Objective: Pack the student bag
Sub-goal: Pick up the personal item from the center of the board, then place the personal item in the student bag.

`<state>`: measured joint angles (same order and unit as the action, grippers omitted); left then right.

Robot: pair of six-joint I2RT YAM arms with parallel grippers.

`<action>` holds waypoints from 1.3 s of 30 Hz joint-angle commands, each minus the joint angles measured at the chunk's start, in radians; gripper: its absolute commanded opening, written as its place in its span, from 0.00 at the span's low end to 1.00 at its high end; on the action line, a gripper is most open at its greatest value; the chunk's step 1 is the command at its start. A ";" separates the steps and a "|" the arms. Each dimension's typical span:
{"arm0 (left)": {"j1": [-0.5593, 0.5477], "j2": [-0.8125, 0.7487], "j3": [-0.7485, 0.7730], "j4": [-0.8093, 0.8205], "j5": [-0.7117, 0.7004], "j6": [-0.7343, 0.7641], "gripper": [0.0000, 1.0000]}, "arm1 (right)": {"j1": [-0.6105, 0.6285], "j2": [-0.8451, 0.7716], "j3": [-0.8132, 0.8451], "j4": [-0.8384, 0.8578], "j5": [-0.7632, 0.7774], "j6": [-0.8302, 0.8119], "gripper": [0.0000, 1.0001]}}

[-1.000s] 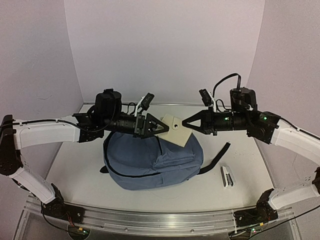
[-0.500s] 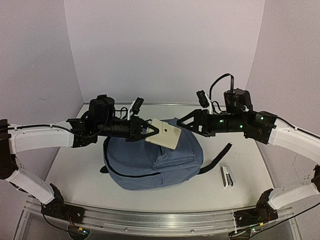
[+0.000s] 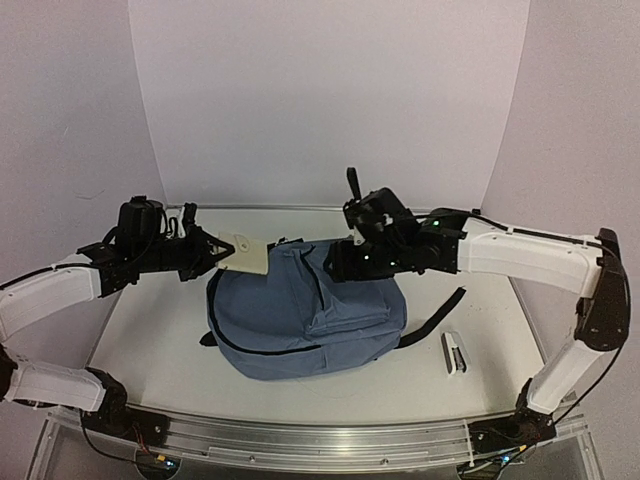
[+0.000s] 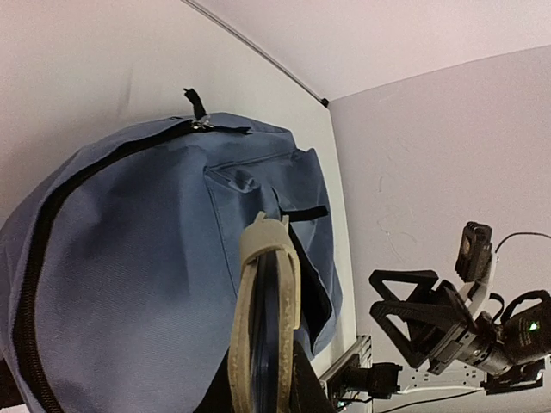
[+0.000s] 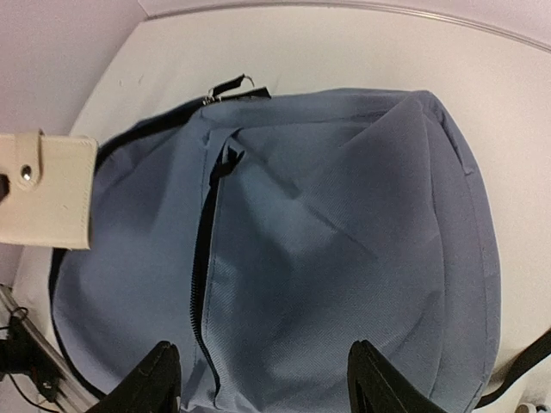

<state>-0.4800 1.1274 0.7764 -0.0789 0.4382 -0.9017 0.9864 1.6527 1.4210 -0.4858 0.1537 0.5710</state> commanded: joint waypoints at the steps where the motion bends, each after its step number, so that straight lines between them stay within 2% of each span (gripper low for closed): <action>1: 0.031 -0.039 -0.029 -0.004 0.035 -0.013 0.00 | 0.044 0.090 0.102 -0.053 0.094 -0.023 0.61; 5: 0.034 -0.043 -0.055 0.012 0.050 -0.020 0.00 | 0.064 0.159 0.149 -0.067 0.115 -0.027 0.59; 7: 0.034 -0.045 -0.066 0.025 0.058 -0.027 0.00 | 0.067 0.198 0.177 -0.095 0.154 -0.017 0.54; 10: 0.034 -0.032 -0.081 0.066 0.096 -0.041 0.00 | 0.071 0.262 0.240 -0.170 0.230 0.006 0.39; 16: 0.028 0.054 -0.079 0.177 0.200 -0.082 0.00 | 0.085 0.291 0.321 -0.197 0.282 0.038 0.00; 25: -0.084 0.223 0.016 0.306 0.216 -0.117 0.00 | 0.101 0.189 0.306 -0.135 0.312 0.063 0.00; 31: -0.150 0.325 0.053 0.461 0.208 -0.186 0.00 | 0.107 0.182 0.294 -0.107 0.304 0.064 0.00; 39: -0.174 0.447 0.095 0.558 0.086 -0.229 0.00 | 0.126 0.159 0.283 -0.054 0.288 0.068 0.00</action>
<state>-0.6446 1.5348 0.7997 0.3615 0.6091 -1.1026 1.0874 1.9026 1.7034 -0.6469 0.4218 0.6236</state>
